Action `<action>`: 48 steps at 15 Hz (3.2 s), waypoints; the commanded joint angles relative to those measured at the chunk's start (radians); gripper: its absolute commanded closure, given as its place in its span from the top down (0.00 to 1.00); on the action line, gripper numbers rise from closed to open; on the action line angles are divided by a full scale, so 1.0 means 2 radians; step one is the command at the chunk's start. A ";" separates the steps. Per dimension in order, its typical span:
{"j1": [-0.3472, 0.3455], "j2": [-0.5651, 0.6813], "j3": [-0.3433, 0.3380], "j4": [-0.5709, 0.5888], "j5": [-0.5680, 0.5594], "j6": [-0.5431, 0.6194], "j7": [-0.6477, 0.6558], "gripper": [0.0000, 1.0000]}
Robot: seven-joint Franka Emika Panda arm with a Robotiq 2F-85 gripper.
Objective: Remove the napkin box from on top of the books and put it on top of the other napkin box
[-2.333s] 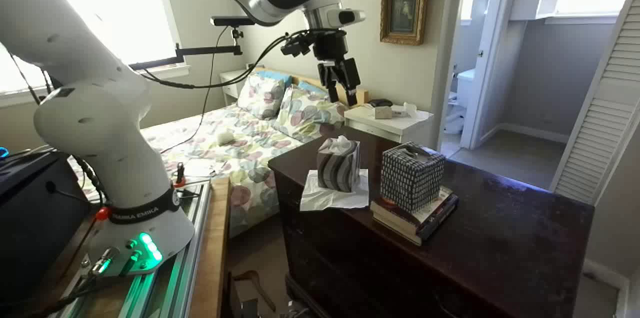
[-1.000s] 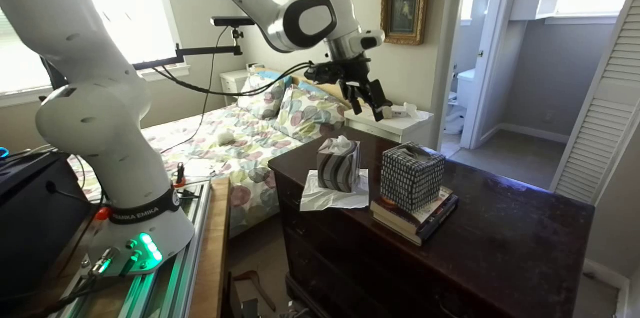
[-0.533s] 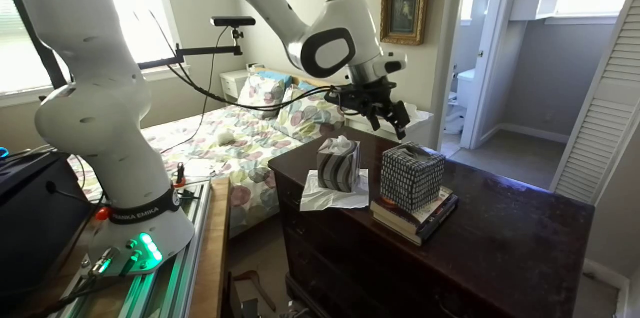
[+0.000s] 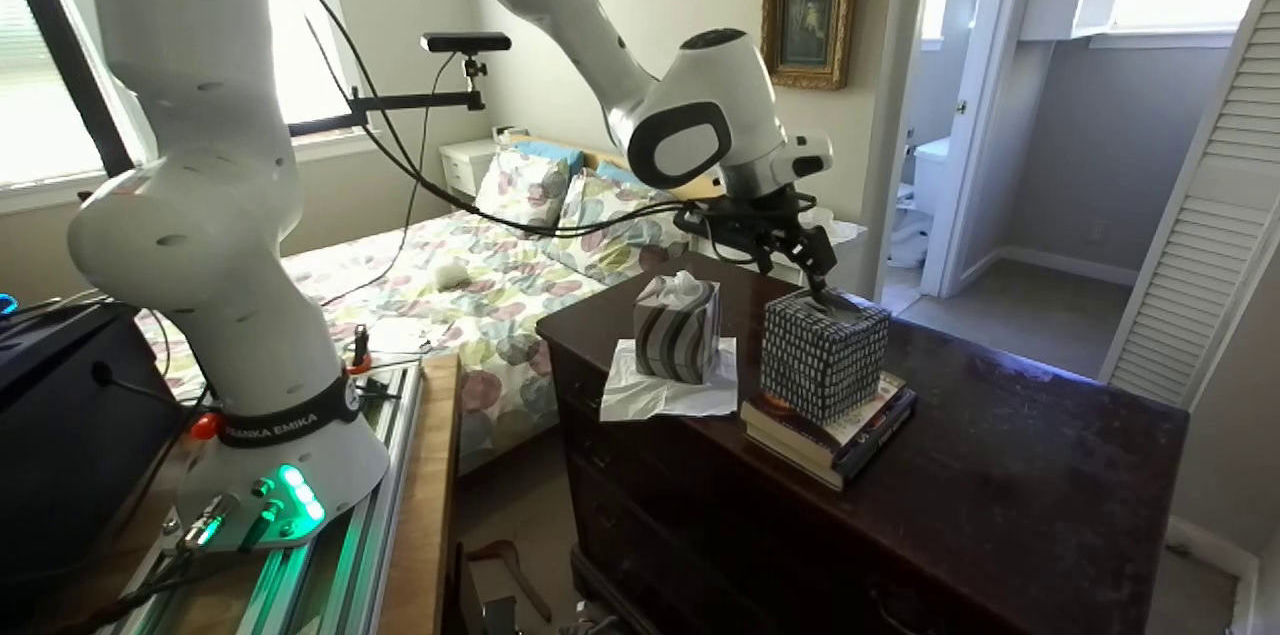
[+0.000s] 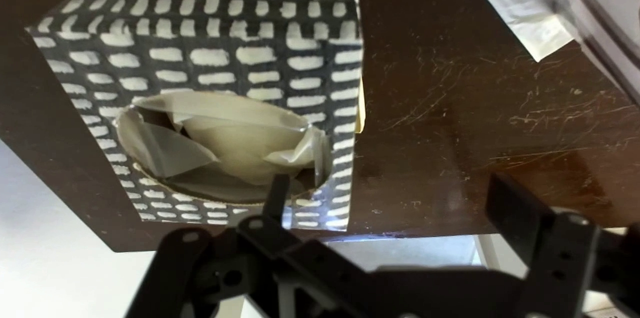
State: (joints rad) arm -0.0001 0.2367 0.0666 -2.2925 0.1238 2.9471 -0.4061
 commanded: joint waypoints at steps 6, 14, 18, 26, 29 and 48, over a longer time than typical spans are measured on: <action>0.000 0.023 -0.007 0.024 -0.069 -0.032 0.064 0.57; -0.010 -0.010 0.030 0.035 -0.030 -0.095 0.047 0.02; -0.004 -0.018 0.029 0.038 -0.028 -0.111 0.054 0.02; -0.005 -0.040 0.042 0.034 -0.008 -0.133 0.034 0.00; -0.002 -0.071 0.059 0.028 0.022 -0.145 0.009 0.00; 0.087 -0.154 0.058 0.014 0.081 -0.314 -0.116 0.00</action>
State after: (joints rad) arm 0.1575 -0.0458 0.1942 -2.2420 0.2973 2.3528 -0.6200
